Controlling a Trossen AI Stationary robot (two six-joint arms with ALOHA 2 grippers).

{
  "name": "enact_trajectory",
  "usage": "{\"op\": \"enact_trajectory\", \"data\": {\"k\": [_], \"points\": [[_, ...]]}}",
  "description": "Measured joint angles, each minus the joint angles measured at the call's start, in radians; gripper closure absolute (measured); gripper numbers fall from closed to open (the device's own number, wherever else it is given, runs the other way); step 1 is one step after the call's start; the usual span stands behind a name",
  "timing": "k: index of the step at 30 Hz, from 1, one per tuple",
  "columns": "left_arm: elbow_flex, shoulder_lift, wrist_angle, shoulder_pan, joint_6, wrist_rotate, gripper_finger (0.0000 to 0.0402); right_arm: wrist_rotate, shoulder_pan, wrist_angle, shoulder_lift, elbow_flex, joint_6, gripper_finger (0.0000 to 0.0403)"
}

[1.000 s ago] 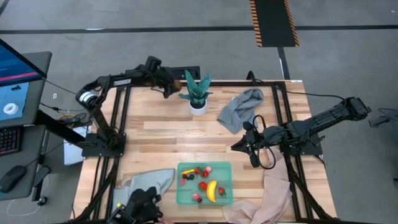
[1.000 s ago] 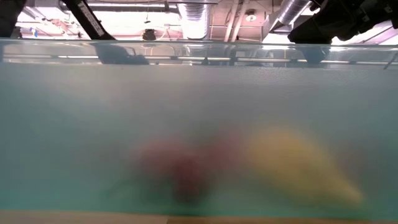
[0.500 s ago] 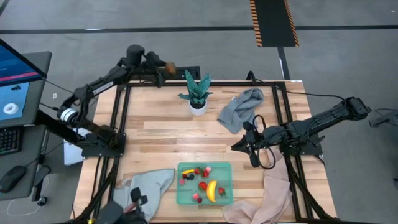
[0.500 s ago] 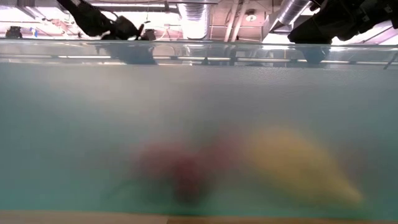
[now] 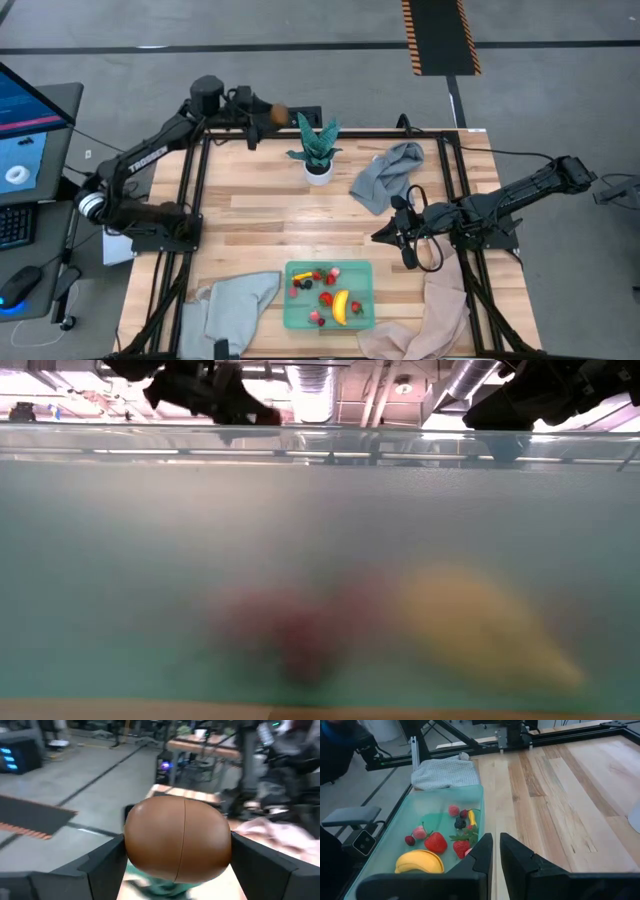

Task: Pick and placing Produce into tupperware
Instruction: Put the green kiwi into the green bin

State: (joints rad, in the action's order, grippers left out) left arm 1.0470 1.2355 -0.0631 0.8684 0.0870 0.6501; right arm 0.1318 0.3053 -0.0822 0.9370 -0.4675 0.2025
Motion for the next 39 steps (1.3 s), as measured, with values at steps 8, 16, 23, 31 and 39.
{"op": "enact_trajectory", "data": {"k": [8,16,23,31,39], "points": [[0.000,-0.053,-0.027,-0.194,-0.122,-0.007,0.0096,0.000,0.000,0.000,0.000,0.000,0.000,0.0344],[0.000,-0.055,-0.041,-0.428,-0.171,-0.062,0.0096,0.000,0.000,0.000,0.000,0.000,0.000,0.0344],[0.000,-0.044,-0.089,-0.647,-0.150,-0.209,0.0096,0.000,0.000,0.000,0.000,0.000,0.000,0.0344],[0.000,0.041,-0.084,-0.851,-0.185,-0.285,0.0096,0.000,0.000,0.000,0.000,0.000,0.000,0.0344],[0.000,0.180,0.022,-0.990,-0.232,-0.327,0.0096,0.000,0.000,0.000,0.000,0.000,0.000,0.0344]]}}
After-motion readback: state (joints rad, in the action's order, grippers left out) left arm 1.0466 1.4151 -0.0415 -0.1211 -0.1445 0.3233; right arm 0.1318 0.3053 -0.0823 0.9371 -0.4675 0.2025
